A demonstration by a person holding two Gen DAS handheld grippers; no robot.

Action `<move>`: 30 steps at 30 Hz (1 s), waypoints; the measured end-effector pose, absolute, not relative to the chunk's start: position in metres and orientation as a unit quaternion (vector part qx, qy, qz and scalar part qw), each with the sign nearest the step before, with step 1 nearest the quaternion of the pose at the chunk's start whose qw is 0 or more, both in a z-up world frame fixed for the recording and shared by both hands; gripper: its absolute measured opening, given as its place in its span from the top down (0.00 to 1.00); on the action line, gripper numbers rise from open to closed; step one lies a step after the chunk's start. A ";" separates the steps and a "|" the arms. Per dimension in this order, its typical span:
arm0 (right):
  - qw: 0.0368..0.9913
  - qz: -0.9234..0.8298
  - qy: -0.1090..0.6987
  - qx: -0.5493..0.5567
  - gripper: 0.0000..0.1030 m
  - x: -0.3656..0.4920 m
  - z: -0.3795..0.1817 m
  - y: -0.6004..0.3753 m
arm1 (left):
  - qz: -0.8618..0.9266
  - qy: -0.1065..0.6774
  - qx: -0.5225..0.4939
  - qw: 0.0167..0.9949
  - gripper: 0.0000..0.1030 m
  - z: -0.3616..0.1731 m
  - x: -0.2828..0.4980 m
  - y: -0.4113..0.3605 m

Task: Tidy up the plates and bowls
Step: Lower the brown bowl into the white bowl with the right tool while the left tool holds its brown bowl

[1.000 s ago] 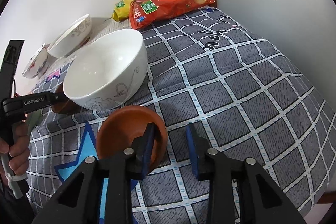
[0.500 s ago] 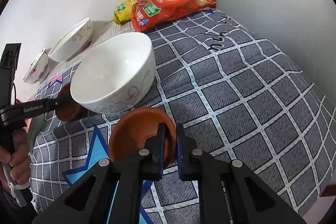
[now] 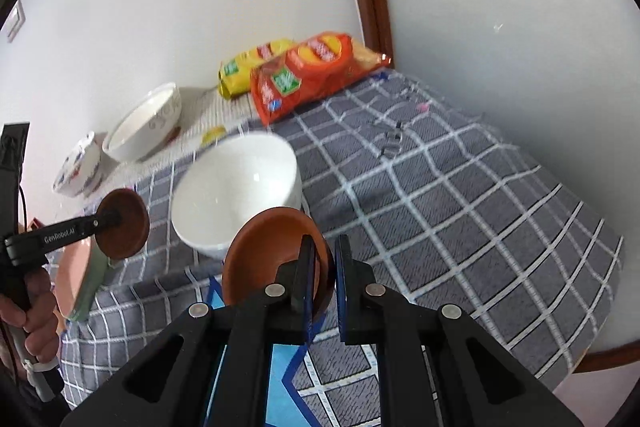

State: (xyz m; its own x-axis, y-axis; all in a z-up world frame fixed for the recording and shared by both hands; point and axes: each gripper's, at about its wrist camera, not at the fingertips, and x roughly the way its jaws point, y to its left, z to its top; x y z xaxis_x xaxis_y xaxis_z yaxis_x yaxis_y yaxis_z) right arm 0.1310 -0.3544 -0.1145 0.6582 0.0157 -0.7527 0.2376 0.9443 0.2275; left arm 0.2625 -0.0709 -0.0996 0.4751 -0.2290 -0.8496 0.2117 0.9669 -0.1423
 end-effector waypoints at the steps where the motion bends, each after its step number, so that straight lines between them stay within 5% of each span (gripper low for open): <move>1: 0.899 -0.062 0.405 0.156 0.91 0.132 -0.110 -0.355 | -0.126 0.494 -0.009 0.860 0.92 -0.097 0.264 -0.070; 30: 0.894 -0.065 0.423 0.137 0.91 0.208 -0.106 -0.314 | -0.114 0.516 -0.037 0.848 0.92 -0.130 0.327 -0.060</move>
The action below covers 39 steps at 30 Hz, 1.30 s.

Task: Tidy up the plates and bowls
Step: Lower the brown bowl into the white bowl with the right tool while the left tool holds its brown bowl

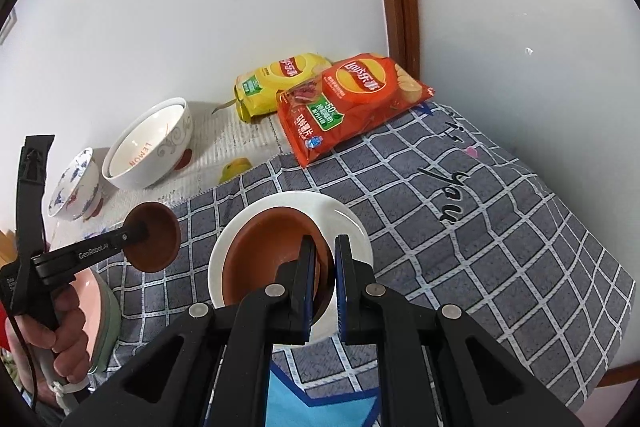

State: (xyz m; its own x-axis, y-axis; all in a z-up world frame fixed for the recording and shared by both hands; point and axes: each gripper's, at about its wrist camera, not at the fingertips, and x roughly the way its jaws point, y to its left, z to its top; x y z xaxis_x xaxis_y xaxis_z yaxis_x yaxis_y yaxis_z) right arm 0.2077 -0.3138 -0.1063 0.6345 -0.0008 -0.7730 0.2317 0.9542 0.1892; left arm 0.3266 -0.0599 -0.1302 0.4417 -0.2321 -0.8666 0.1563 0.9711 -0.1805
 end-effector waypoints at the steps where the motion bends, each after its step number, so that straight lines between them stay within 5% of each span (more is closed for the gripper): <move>1: 0.892 -0.065 0.426 0.135 0.91 0.210 -0.109 -0.312 | -0.115 0.517 -0.037 0.847 0.92 -0.132 0.327 -0.060; 39: 0.867 -0.070 0.486 0.084 0.92 0.254 -0.157 -0.296 | -0.098 0.529 -0.047 0.842 0.92 -0.142 0.336 -0.049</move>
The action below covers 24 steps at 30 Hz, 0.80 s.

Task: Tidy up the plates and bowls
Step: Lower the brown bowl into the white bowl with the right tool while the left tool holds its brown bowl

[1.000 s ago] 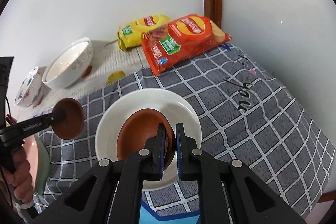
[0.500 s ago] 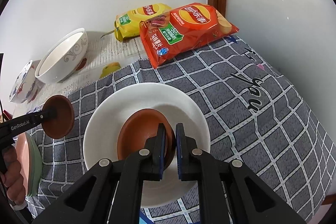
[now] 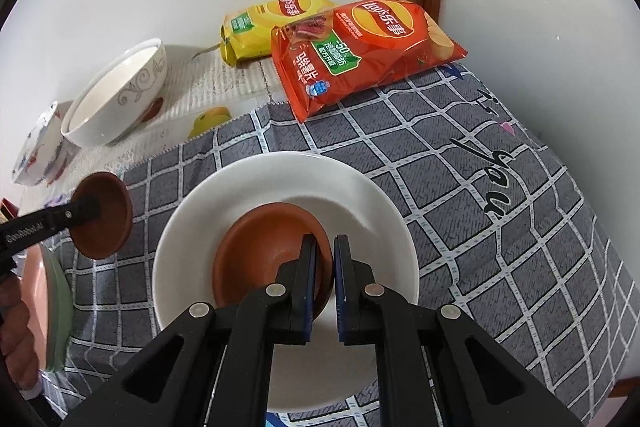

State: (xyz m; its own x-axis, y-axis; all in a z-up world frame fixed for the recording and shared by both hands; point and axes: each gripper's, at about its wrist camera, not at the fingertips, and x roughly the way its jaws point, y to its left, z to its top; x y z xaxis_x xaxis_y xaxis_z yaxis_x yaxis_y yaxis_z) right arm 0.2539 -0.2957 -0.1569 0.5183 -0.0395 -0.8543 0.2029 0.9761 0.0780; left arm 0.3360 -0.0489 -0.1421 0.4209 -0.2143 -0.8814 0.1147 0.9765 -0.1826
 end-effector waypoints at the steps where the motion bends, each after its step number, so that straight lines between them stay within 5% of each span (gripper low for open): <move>1: 0.866 -0.072 0.488 0.078 0.92 0.255 -0.157 -0.295 | -0.097 0.529 -0.047 0.842 0.92 -0.142 0.336 -0.049; 24: 0.856 -0.091 0.509 -0.002 0.86 0.265 -0.164 -0.282 | -0.102 0.530 -0.055 0.840 0.92 -0.137 0.335 -0.046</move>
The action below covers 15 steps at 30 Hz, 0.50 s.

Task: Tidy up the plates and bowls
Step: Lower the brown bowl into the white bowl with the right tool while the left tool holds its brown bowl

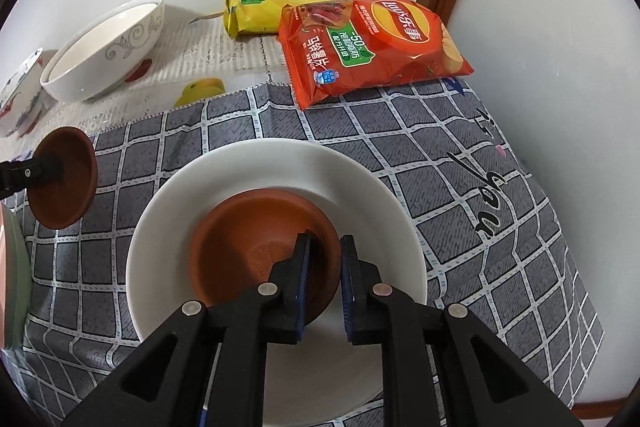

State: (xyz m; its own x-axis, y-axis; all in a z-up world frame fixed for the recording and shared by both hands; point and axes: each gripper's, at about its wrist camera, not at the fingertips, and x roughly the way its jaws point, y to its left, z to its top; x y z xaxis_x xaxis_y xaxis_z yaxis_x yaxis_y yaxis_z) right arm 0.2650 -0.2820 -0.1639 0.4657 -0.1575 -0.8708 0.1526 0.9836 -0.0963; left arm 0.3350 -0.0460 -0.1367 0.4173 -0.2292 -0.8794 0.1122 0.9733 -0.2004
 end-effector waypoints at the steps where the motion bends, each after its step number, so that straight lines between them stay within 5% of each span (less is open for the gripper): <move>1: 0.855 -0.092 0.510 -0.005 0.85 0.265 -0.164 -0.282 | -0.103 0.531 -0.056 0.840 0.92 -0.137 0.335 -0.046; 15: 0.853 -0.089 0.513 -0.043 0.79 0.265 -0.167 -0.275 | -0.103 0.530 -0.063 0.839 0.91 -0.133 0.335 -0.043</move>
